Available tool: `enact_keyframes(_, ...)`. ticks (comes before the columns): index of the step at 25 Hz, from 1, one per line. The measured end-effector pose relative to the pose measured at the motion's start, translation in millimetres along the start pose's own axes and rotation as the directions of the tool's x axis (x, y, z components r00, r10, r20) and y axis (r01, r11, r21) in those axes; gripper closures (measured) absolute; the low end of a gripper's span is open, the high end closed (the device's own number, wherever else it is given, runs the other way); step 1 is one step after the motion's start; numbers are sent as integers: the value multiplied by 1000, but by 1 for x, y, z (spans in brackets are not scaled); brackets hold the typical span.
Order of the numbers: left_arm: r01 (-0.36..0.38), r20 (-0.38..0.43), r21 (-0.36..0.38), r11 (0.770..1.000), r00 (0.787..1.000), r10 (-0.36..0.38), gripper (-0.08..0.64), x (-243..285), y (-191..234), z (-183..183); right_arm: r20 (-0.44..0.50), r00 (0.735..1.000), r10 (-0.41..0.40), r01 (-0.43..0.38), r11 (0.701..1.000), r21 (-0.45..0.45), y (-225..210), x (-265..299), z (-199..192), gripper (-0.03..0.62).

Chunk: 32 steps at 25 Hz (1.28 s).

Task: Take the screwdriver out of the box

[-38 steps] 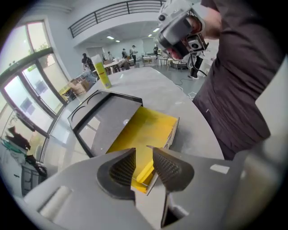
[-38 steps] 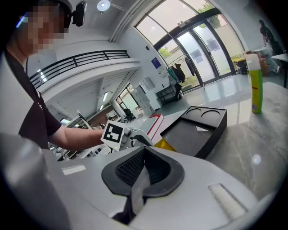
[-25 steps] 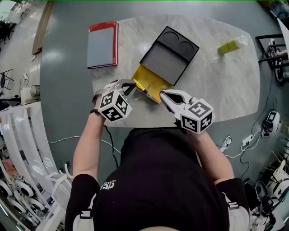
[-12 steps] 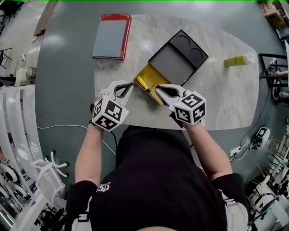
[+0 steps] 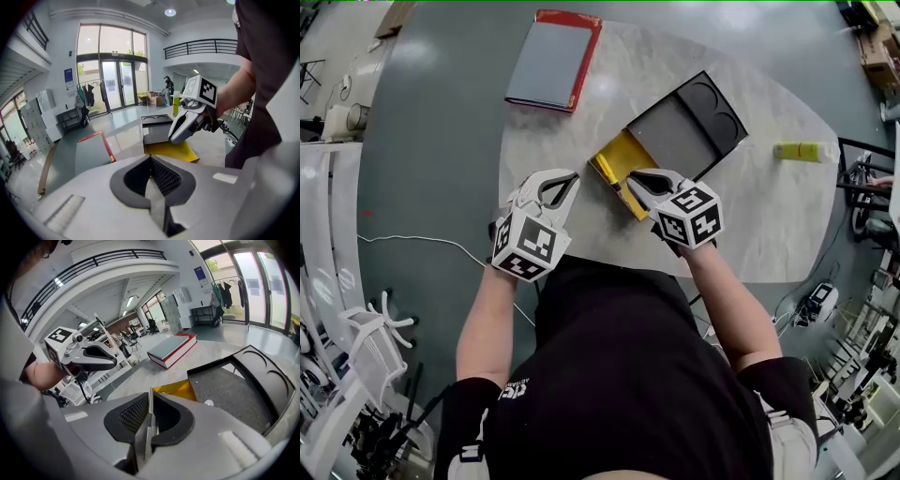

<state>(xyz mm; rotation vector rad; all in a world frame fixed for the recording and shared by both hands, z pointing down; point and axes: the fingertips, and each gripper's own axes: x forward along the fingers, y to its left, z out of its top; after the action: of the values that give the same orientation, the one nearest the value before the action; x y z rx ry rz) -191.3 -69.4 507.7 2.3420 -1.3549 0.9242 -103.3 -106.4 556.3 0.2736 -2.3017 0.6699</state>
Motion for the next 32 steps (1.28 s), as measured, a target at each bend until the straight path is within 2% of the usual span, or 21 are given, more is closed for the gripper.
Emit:
enact_keyframes(7,0,21,-49,999,1000,1,559,1,-1,-20,-146,987,-64,42,988,-146,-3,24,-13,541)
enact_keyframes(11,5,34,-75,997,999,-2,558,0,-2,-31,-236,960,-151,75,950,-303,-6,40,-20,537)
enact_keyframes(15,10,44,-98,995,999,-5,558,-4,1,-43,-294,935,-200,77,921,-381,-8,55,-23,530)
enact_keyframes(22,11,49,-121,993,999,-5,559,-11,7,-56,-364,905,-223,77,924,-374,-19,73,-30,505)
enact_keyframes(32,23,42,-129,991,999,-18,558,-15,8,-71,-409,895,-177,66,960,-271,-25,92,-38,482)
